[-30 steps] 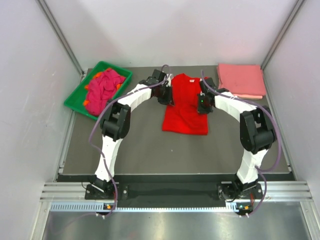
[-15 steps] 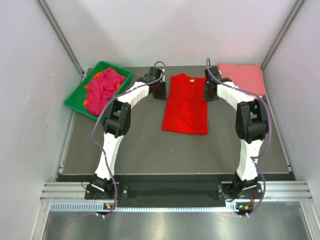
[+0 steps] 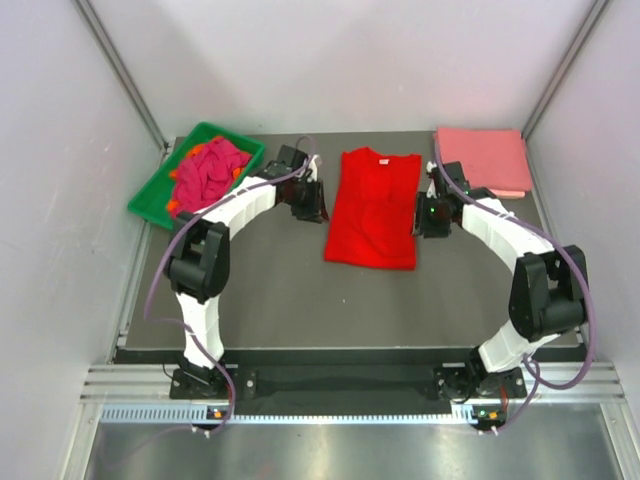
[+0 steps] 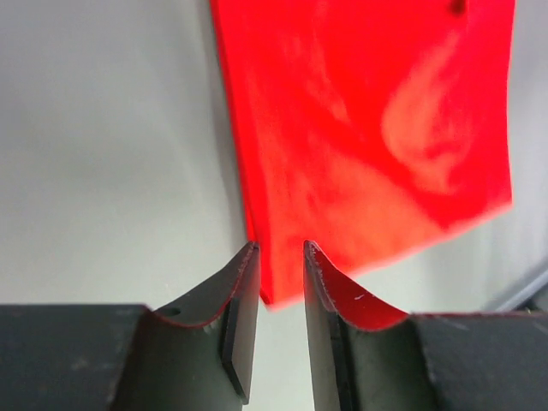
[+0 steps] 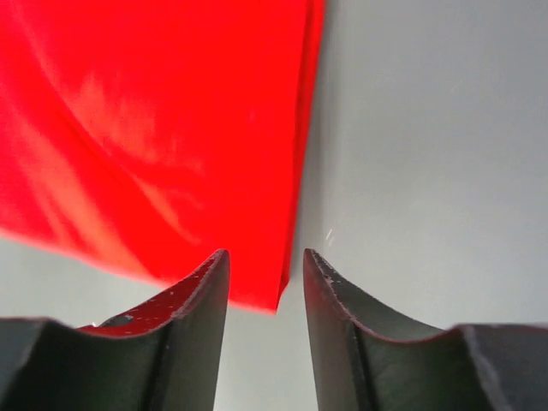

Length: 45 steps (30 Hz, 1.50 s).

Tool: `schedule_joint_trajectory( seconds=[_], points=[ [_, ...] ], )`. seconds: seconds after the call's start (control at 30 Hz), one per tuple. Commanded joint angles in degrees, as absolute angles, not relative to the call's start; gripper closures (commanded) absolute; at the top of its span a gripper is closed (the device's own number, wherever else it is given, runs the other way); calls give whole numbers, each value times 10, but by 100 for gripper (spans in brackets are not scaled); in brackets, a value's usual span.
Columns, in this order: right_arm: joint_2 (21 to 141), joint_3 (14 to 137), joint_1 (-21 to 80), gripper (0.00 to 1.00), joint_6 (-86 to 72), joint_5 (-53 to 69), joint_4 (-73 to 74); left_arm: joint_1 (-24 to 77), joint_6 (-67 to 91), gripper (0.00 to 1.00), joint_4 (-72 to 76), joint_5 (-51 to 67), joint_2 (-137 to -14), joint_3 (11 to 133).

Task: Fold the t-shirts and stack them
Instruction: Fold the tshirt

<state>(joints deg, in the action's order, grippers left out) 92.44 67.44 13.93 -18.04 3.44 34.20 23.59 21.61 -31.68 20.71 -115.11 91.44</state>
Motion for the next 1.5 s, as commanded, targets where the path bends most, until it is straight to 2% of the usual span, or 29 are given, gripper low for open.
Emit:
schedule_joint_trajectory(
  seconds=[0.0,0.23,0.63,0.7,0.73,0.77,0.8,0.87,1.27,1.47],
  points=[
    [908,622,122,58,-173,115,304,236,223,67,-281,248,-1117,854],
    [920,574,112,59,-163,147,252,236,214,66,-270,308,-1162,823],
    [927,534,111,62,-162,162,221,236,220,65,-235,331,-1172,793],
    [921,524,110,63,-162,160,215,236,226,70,-227,340,-1173,784],
    [921,521,111,64,-163,159,214,236,228,77,-226,343,-1172,783],
    [921,519,111,69,-164,158,211,236,230,85,-231,343,-1173,780],
    [922,513,111,86,-164,157,211,236,236,100,-235,341,-1172,777],
    [917,507,110,100,-170,151,211,237,245,100,-247,335,-1168,770],
    [785,385,108,100,-217,103,222,289,303,100,-203,271,-1046,615],
    [732,329,111,99,-264,85,250,329,315,100,-216,246,-1012,590]
  ],
)
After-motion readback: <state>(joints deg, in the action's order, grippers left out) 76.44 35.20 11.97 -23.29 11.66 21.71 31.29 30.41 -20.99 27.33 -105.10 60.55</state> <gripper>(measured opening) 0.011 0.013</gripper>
